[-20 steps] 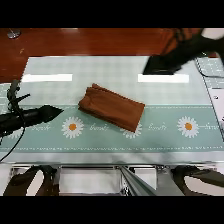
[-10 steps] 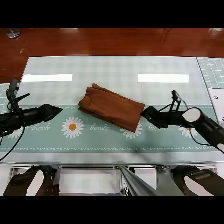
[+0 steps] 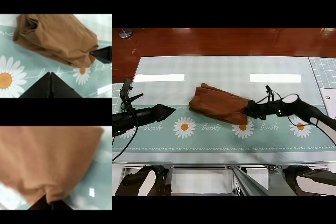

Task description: Fold the shirts.

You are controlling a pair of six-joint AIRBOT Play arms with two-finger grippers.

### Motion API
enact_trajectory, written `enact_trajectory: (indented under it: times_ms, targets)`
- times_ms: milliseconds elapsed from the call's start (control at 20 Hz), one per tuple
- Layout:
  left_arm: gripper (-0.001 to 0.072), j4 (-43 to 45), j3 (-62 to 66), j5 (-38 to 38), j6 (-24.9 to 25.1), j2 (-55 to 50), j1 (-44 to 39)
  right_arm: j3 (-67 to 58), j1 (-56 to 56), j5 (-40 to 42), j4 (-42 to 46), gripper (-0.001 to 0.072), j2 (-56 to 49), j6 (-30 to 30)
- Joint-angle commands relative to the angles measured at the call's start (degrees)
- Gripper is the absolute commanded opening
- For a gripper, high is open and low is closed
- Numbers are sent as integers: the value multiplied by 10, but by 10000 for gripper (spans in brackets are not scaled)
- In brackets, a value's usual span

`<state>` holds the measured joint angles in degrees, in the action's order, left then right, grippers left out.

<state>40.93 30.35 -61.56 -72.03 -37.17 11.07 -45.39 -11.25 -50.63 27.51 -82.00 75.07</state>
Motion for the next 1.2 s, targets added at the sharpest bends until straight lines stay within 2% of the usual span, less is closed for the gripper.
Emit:
enact_trajectory:
  times_ms: [0, 50, 100, 200, 300, 400, 500, 650, 800, 950, 1150]
  targets:
    - [28, 0, -2, 11, 0, 0, -2, -152, -8, -71, -20, 33, -28, -36]
    - [28, 0, -3, 14, 0, 0, -2, -222, -14, -102, -23, 32, -28, -36]
    - [28, 0, -5, 16, 0, 0, -2, -297, -15, -117, 11, 32, -28, -31]
    - [29, 0, -12, 16, 0, 0, -2, -435, -13, -116, 158, 32, -28, 80]
    - [29, 0, -21, 16, 0, 0, -2, -543, -1, -136, 288, 32, -28, 162]
    - [29, 0, -34, 15, 0, 0, -2, -615, 26, -172, 329, 32, -28, 191]
    - [29, 0, -47, 16, 0, 0, -2, -665, 69, -219, 331, 32, -28, 203]
    - [29, 0, -57, 3, 0, 0, -2, -710, 156, -297, 332, 33, -27, 212]
    - [29, 0, -57, -10, 0, 0, -2, -709, 263, -381, 340, 33, -17, 247]
    - [29, 0, -57, -8, 11, 0, -2, -709, 343, -479, 397, 32, -1, 263]
    - [29, 0, -57, -4, 25, 0, -2, -693, 416, -553, 471, 31, 47, 253]
